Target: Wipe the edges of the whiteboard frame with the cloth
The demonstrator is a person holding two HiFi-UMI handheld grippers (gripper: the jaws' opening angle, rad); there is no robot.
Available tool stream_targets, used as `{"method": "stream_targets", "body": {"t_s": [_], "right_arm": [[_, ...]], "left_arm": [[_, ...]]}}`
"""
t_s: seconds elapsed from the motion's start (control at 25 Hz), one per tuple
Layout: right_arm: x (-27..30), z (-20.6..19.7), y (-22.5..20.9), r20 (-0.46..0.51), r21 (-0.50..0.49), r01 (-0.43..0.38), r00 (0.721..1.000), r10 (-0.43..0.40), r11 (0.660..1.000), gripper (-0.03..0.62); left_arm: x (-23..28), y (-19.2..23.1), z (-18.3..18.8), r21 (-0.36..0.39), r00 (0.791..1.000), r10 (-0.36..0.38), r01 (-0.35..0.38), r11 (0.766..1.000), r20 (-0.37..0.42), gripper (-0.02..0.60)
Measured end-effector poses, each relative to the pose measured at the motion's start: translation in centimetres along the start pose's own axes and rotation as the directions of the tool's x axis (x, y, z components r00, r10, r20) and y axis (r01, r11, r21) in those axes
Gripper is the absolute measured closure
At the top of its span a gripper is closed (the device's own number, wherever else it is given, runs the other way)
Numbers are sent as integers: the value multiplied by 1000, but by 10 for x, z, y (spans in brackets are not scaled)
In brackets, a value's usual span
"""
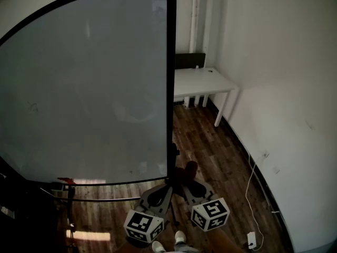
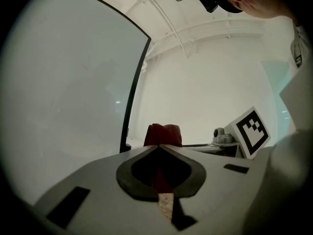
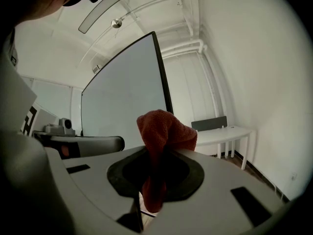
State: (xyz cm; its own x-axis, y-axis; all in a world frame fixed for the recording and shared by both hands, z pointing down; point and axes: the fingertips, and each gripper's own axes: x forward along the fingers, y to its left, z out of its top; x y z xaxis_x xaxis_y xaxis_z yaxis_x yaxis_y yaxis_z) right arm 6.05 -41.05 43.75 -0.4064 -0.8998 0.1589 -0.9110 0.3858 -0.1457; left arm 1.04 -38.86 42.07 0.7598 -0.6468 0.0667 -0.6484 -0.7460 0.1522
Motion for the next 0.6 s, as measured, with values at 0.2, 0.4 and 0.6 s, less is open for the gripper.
{"method": "stream_targets", "body": {"t_s": [0.2,0.4,0.6], "right_arm": [[2,5,-2,9,-7,-16,1000,16,1000,551],[7,7,1,14,-14,-35,999,35,999,551],[15,8,1,12,-14,-41,999,41,999,551]], "left_arm": [[3,0,9,18,999,23,-23,1000,23,574],[3,4,11,23,999,39,-39,999,29,574],[4,11,13,24,998,46,-47,999,34,574]]}}
